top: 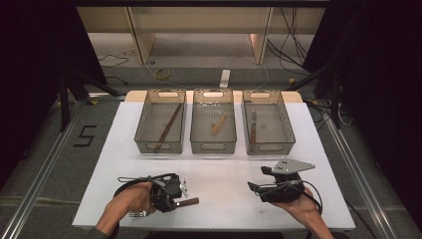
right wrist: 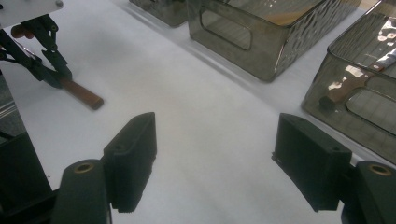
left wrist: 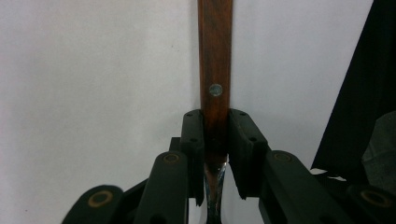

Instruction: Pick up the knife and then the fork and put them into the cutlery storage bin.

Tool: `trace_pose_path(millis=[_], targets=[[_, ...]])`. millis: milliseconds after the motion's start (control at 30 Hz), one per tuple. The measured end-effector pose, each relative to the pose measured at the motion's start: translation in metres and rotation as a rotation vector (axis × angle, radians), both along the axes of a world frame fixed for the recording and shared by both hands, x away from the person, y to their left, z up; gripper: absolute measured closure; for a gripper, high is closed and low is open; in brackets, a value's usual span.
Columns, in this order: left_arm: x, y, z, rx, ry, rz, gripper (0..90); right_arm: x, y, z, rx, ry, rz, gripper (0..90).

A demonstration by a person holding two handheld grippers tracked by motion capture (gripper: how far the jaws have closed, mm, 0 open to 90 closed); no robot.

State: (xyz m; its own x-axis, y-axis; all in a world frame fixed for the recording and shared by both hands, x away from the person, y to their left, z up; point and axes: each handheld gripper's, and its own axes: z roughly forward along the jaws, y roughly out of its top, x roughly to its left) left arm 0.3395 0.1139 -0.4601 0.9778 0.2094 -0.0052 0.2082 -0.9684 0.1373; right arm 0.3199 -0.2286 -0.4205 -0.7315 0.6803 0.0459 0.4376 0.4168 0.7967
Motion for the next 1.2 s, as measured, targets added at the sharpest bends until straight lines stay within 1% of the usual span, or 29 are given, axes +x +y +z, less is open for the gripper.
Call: trace_pose_path(millis=[67,167,233,333,367,400,500,533,567,700,800,867,1033,1100,1133,1167,1200], targets=[[0.000,0.000,0.000,0.002,0.003,0.004,76.5,0.000,0.000,0.000,0.001,0.000,0.000,30.4],[0.001,0.000,0.000,-0.002,0.008,0.025,76.7,0.000,0.001,0.000,0.002,-0.002,0.002,30.5],[0.003,0.001,0.000,-0.009,0.025,0.054,76.7,-0.001,0.001,0.000,0.003,-0.002,0.004,30.5],[0.005,0.002,0.002,-0.007,0.040,0.085,76.8,-0.001,0.001,0.000,0.003,-0.005,0.006,30.5],[0.005,0.003,0.003,-0.020,0.045,0.109,76.9,-0.001,0.001,0.000,0.004,-0.005,0.008,30.5],[0.006,0.003,0.005,-0.027,0.057,0.121,76.9,-0.001,0.002,0.001,0.006,-0.005,0.009,30.5],[0.007,0.003,0.009,-0.043,0.063,0.147,76.9,-0.002,0.003,0.001,0.005,-0.007,0.015,30.5],[0.006,0.003,0.010,-0.050,0.061,0.164,76.9,-0.002,0.004,0.001,0.005,-0.006,0.017,30.5],[0.007,0.003,0.012,-0.051,0.066,0.166,76.9,-0.003,0.004,0.001,0.006,-0.007,0.022,30.5],[0.008,0.002,0.015,-0.079,0.075,0.207,77.0,-0.006,0.008,0.002,0.008,-0.016,0.041,30.5],[0.008,0.000,0.017,-0.098,0.081,0.225,77.1,-0.009,0.013,0.003,0.009,-0.022,0.060,30.5],[0.008,-0.001,0.018,-0.098,0.090,0.219,77.2,-0.010,0.017,0.002,0.008,-0.022,0.074,30.5],[0.009,-0.002,0.017,-0.100,0.099,0.230,77.2,-0.013,0.025,0.001,0.003,-0.020,0.102,30.5],[0.009,-0.002,0.018,-0.107,0.103,0.224,77.2,-0.016,0.030,0.001,-0.003,-0.025,0.124,30.5],[0.009,-0.003,0.018,-0.117,0.106,0.238,77.2,-0.017,0.033,0.001,-0.005,-0.030,0.134,30.5],[0.009,-0.003,0.019,-0.114,0.106,0.229,77.2,-0.019,0.035,0.001,-0.005,-0.036,0.145,30.5],[0.008,-0.004,0.020,-0.120,0.108,0.234,77.2,-0.021,0.039,0.001,-0.006,-0.040,0.160,30.5]])
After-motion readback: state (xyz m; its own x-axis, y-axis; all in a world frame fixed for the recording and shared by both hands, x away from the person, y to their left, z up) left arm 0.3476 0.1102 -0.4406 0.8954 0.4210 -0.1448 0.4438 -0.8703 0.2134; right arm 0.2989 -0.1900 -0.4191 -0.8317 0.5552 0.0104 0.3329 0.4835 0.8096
